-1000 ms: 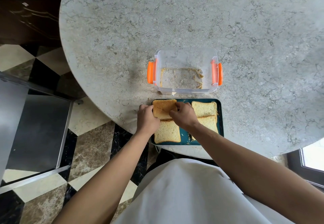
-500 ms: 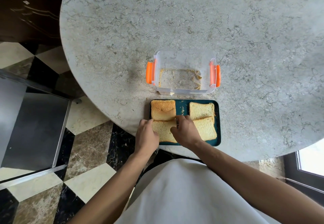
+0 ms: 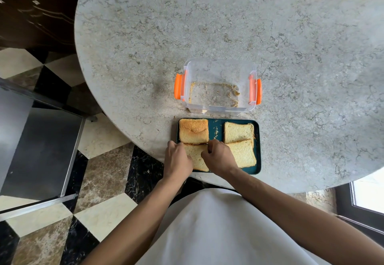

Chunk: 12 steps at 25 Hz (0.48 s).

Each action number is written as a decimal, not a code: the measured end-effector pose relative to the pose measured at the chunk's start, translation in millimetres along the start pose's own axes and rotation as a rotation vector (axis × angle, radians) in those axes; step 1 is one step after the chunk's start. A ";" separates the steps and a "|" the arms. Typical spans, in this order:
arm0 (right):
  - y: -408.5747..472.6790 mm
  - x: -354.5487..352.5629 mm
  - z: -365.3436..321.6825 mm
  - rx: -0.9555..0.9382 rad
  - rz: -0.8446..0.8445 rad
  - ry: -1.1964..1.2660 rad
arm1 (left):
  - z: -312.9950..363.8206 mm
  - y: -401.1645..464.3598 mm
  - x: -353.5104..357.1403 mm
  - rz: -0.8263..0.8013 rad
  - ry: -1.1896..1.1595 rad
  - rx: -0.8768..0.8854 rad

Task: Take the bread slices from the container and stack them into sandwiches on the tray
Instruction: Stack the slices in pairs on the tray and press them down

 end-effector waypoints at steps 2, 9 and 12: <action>-0.2 3.3 3.0 0.021 -0.023 -0.004 | 0.8 -0.8 -0.2 -0.005 -0.003 -0.004; 3.0 6.2 1.5 0.003 -0.056 0.025 | 0.9 0.1 -2.3 -0.012 0.009 -0.003; 0.3 3.8 0.9 -0.029 -0.053 0.028 | 2.6 0.9 -2.9 0.005 -0.013 0.013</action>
Point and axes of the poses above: each hand's wrist, its own y-axis towards the middle knuckle, its own x-axis out of the palm, z = x × y, the point moved 7 cm from there along y, towards the middle knuckle, and after that the axes turned 3 degrees about y, right-handed, at the moved point
